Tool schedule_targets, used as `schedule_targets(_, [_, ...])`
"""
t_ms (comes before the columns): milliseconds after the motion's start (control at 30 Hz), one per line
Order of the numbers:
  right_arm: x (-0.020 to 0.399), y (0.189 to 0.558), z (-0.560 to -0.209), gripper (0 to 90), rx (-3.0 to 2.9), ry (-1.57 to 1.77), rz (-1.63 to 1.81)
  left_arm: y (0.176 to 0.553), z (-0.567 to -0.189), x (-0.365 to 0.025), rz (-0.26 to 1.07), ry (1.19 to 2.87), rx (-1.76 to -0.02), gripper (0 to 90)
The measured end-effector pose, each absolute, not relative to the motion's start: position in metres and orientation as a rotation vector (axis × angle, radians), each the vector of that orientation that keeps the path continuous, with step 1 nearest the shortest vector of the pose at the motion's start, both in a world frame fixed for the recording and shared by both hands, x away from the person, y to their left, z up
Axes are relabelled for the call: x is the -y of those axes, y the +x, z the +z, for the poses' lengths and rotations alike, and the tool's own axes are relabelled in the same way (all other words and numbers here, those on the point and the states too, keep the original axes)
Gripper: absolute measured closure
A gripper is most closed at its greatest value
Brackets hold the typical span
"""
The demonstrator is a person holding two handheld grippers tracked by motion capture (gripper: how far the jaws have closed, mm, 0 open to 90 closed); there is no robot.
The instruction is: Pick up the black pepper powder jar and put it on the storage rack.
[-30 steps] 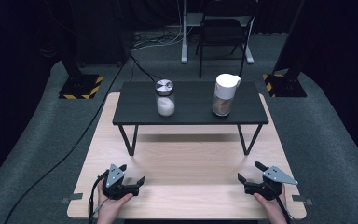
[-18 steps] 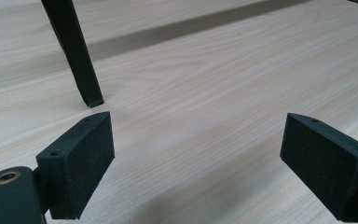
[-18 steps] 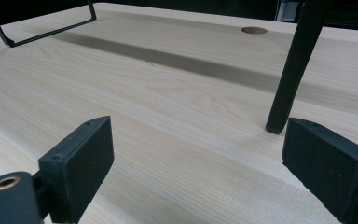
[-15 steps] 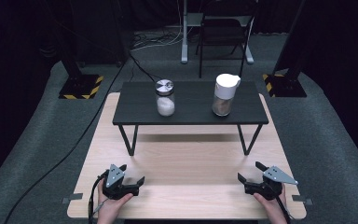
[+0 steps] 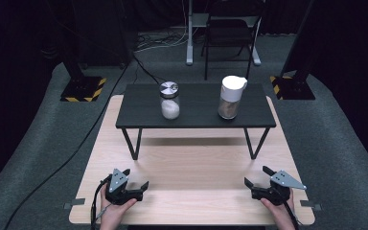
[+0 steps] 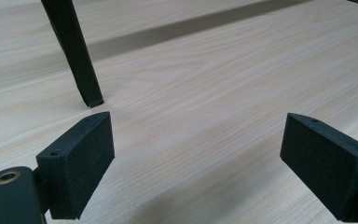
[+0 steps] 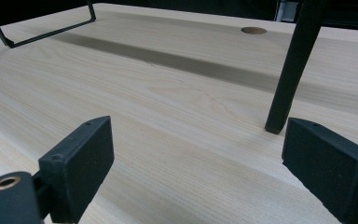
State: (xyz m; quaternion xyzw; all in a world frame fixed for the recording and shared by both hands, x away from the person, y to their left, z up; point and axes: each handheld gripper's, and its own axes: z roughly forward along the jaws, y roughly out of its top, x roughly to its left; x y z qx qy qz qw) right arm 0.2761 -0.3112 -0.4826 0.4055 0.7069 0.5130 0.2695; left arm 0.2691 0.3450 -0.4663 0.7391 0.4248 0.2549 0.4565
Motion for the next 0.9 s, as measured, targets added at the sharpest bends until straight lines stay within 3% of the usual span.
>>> schedule_targets(900, [0.3115,0.2753,-0.4827,7.9,-1.897,1.097,1.383,0.2693,-0.4661,-0.3450,0.626,1.821,-1.050,9.5])
